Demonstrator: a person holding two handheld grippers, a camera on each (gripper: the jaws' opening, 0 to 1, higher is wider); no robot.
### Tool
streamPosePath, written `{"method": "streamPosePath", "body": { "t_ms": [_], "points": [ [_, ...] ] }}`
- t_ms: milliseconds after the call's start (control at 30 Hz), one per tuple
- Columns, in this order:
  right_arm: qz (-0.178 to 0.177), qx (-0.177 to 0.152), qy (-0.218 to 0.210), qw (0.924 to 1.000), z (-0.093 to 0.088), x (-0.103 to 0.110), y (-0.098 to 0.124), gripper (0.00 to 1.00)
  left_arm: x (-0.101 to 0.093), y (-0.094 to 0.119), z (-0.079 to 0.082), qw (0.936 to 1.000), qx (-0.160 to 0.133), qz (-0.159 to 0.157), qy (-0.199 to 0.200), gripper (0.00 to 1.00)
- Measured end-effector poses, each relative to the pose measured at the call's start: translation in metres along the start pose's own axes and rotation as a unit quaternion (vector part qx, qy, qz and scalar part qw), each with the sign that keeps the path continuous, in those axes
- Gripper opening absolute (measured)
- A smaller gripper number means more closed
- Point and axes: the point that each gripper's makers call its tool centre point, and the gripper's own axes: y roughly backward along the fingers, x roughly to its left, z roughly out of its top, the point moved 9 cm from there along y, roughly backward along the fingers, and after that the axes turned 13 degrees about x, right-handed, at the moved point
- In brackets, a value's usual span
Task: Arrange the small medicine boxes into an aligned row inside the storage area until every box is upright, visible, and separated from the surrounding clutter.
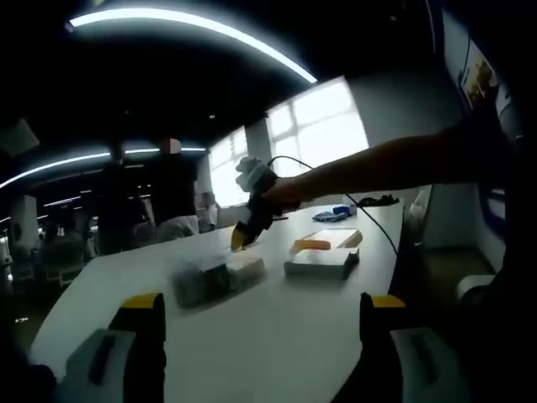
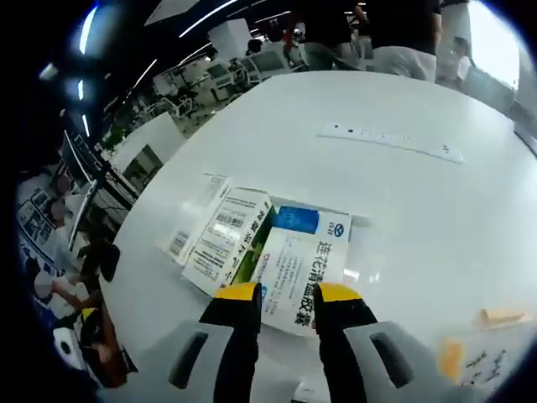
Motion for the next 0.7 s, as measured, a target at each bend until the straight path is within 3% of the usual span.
{"method": "streamPosePath", "body": {
  "t_ms": [133, 267, 333, 467, 567, 633, 700],
  "points": [
    [0.002, -0.007, -0.008, 0.9999, -0.002, 0.002, -0.001, 0.24, -0.001, 0.0, -0.001, 1.0, 0.001, -0.001, -0.001, 0.96],
    [-0.069, -0.016, 0.028, 0.9971, 0.003, 0.001, 0.005, 0.31, -0.001, 0.0, -0.003, 1.0, 0.005, -0.001, 0.0, 0.96],
    [-0.09, -0.003, 0.034, 0.9954, 0.006, 0.004, 0.004, 0.33, -0.001, -0.002, -0.003, 1.0, 0.005, -0.002, 0.002, 0.96],
    [-0.045, -0.002, -0.026, 0.9986, 0.015, 0.011, -0.005, 0.44, -0.004, -0.004, -0.003, 1.0, 0.005, -0.004, -0.001, 0.96],
    [0.022, 0.0, -0.091, 0.9956, 0.02, 0.012, -0.009, 0.56, -0.006, -0.004, -0.003, 1.0, 0.003, -0.007, 0.0, 0.96],
    [0.031, 0.007, -0.107, 0.9938, 0.02, 0.008, -0.011, 0.58, -0.005, -0.003, -0.005, 1.0, 0.006, -0.006, -0.001, 0.96],
    [0.008, 0.007, -0.085, 0.9963, 0.022, 0.006, -0.013, 0.6, -0.003, -0.002, -0.007, 1.0, 0.006, -0.005, 0.001, 0.95]
  ]
}}
